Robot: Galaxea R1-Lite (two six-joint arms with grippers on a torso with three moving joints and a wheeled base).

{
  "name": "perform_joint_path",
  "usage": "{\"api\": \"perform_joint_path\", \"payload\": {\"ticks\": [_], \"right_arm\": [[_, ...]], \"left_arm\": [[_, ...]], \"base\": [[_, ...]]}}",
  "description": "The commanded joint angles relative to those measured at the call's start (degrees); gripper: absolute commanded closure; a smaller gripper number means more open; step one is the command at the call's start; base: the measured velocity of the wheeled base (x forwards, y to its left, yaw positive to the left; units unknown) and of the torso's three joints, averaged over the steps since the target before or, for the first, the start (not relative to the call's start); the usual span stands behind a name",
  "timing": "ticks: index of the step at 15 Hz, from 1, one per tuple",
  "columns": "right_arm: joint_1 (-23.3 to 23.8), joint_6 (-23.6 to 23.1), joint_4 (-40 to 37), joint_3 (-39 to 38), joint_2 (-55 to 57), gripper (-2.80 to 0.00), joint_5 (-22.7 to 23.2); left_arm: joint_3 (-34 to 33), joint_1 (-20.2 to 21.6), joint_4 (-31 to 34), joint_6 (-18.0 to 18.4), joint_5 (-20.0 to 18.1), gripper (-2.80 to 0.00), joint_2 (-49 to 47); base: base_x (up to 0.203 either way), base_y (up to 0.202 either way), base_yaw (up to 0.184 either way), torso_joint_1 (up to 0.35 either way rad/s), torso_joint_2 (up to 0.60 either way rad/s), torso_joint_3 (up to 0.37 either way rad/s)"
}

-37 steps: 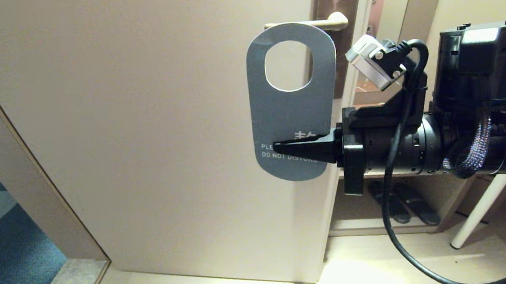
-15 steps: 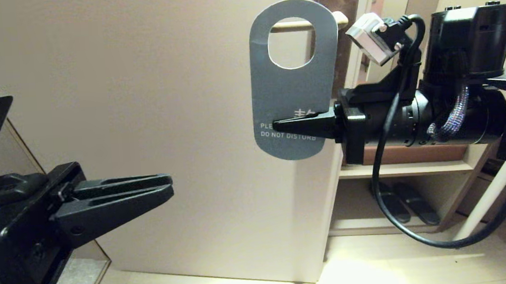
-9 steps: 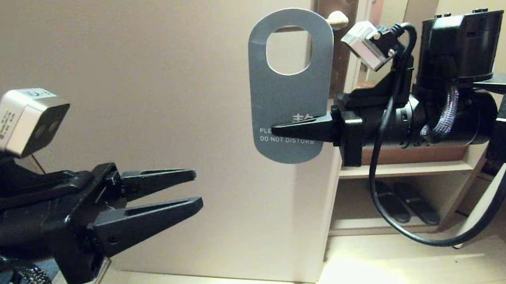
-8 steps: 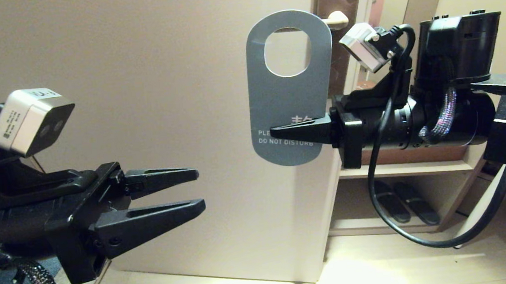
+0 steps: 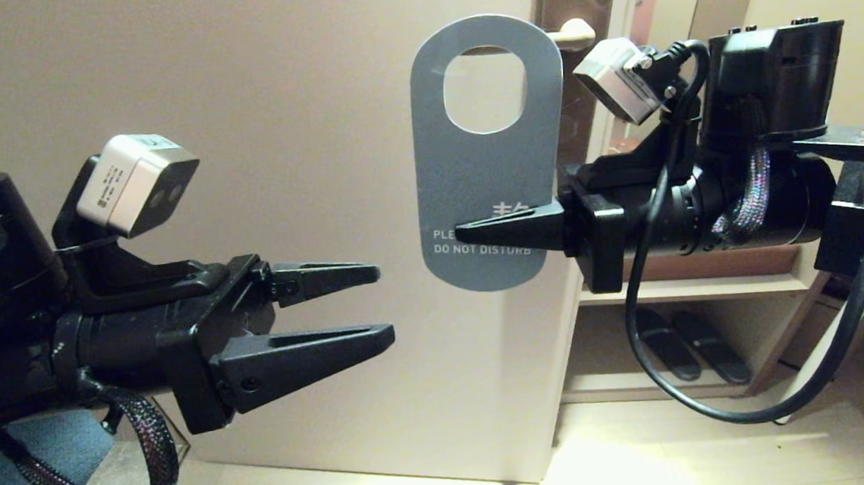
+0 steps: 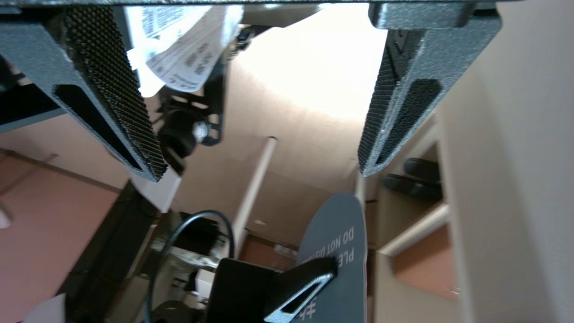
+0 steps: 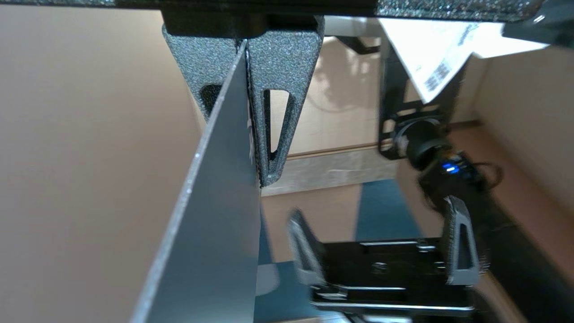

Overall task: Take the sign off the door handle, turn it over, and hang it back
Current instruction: Hand it to the other hand

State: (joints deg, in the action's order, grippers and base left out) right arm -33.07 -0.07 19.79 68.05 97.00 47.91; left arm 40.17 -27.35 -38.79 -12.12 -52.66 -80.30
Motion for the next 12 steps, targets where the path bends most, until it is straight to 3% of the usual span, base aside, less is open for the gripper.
{"api": "perform_joint_path", "payload": {"ticks": [1, 6, 12], "right_arm": [[-0.14, -0.01, 0.17, 0.24, 0.3, 0.0, 0.69], [-0.63, -0.01, 0.17, 0.86, -0.05, 0.0, 0.87], [-1.29, -0.01, 0.17, 1.37, -0.32, 0.0, 1.1]], "left_arm": [[0.73, -1.07, -0.24, -0.73, -0.25, -2.8, -1.31], [1.14, -2.09, -0.48, -0.69, -0.25, -2.8, -3.23], [1.4, -1.92, -7.44, -0.8, -0.25, -2.8, -7.24]], "base": [[0.0, 0.0, 0.0, 0.0, 0.0, 0.0], [0.0, 0.0, 0.0, 0.0, 0.0, 0.0], [0.0, 0.0, 0.0, 0.0, 0.0, 0.0]]}}
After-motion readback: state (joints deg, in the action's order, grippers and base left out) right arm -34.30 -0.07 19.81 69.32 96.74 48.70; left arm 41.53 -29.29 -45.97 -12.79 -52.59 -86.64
